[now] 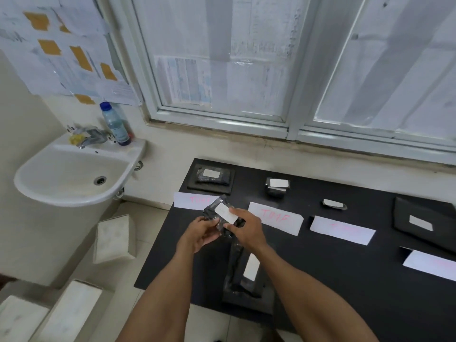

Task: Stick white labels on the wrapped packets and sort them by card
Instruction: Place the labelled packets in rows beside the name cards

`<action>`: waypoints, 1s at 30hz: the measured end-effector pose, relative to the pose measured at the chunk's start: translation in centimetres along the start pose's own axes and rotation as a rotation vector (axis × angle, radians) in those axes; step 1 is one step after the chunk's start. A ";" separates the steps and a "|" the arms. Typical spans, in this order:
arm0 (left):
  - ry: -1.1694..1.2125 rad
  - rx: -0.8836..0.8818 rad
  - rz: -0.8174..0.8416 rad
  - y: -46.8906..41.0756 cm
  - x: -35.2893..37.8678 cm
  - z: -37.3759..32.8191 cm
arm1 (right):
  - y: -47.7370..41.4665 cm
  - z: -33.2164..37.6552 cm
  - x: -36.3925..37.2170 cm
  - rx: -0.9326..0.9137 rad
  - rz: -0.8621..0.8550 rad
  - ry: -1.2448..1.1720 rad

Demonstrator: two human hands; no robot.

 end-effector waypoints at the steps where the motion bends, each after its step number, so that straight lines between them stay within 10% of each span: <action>1: 0.004 -0.004 0.005 -0.3 1.3 -0.5 | -0.8 -0.1 -0.8 -0.006 -0.004 0.004; 13: 0.213 -0.031 -0.086 -8.7 16.4 -3.8 | -17.0 -7.1 -9.0 -0.085 -0.104 0.292; 30: 0.212 -0.165 -0.231 -16.2 21.4 -3.9 | -25.3 -15.6 -5.9 0.008 0.245 0.749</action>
Point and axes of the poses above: each hand's wrist, its own y-axis away from the middle knuckle, its own x-axis out of the palm, z = x × y, the point moved 4 cm from there along -y, towards the middle knuckle, and after that the axes turned 15 degrees about -z, right-handed, at the moved point
